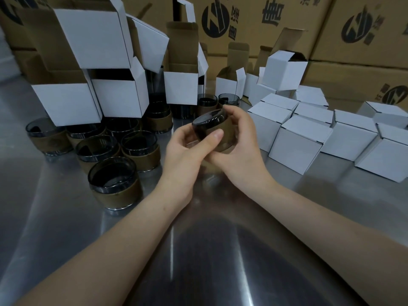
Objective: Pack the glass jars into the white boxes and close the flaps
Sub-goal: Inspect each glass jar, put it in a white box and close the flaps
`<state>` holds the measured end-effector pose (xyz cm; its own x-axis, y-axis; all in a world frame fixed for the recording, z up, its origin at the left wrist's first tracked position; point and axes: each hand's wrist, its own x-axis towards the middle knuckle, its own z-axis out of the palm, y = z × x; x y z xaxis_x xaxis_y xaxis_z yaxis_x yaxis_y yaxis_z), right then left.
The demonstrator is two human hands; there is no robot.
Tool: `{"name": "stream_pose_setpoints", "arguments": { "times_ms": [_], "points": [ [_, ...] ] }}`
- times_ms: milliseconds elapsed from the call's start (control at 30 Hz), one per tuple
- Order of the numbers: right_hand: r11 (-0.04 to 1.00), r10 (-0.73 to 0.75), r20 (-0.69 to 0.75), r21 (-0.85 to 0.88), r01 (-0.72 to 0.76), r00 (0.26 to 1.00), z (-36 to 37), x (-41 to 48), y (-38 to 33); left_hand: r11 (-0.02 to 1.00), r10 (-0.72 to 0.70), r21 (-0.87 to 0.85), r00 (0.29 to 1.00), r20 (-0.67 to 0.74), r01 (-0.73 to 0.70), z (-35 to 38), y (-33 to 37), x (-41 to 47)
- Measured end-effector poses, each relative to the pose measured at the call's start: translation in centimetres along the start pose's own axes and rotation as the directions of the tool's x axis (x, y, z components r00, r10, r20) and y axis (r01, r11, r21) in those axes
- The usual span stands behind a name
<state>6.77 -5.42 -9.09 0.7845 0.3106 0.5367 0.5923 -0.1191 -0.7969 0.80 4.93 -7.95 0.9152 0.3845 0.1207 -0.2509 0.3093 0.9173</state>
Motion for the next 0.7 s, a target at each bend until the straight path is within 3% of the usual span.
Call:
{"name": "stream_pose_setpoints", "arguments": {
  "times_ms": [133,300,533,700],
  "points": [
    [1.000,0.001,0.022,0.022,-0.001,1.000,-0.6,0.0,-0.8,0.978,-0.076,-0.193,0.997,0.032,0.081,-0.4,0.3,0.3],
    [0.967,0.074,0.040,0.242,-0.082,0.996,-0.6,0.1,-1.5,0.899,-0.204,-0.392,0.979,0.022,0.196,-0.6,0.6,0.5],
    [0.943,0.141,0.075,0.292,-0.157,0.987,-0.9,0.7,-0.7,0.862,-0.251,-0.442,0.966,0.056,0.249,-0.6,0.5,0.5],
    [0.980,0.084,0.170,0.162,-0.112,0.982,-0.4,0.1,-0.3,0.866,-0.222,-0.436,0.969,0.104,0.245,-0.7,0.2,0.5]
  ]
}}
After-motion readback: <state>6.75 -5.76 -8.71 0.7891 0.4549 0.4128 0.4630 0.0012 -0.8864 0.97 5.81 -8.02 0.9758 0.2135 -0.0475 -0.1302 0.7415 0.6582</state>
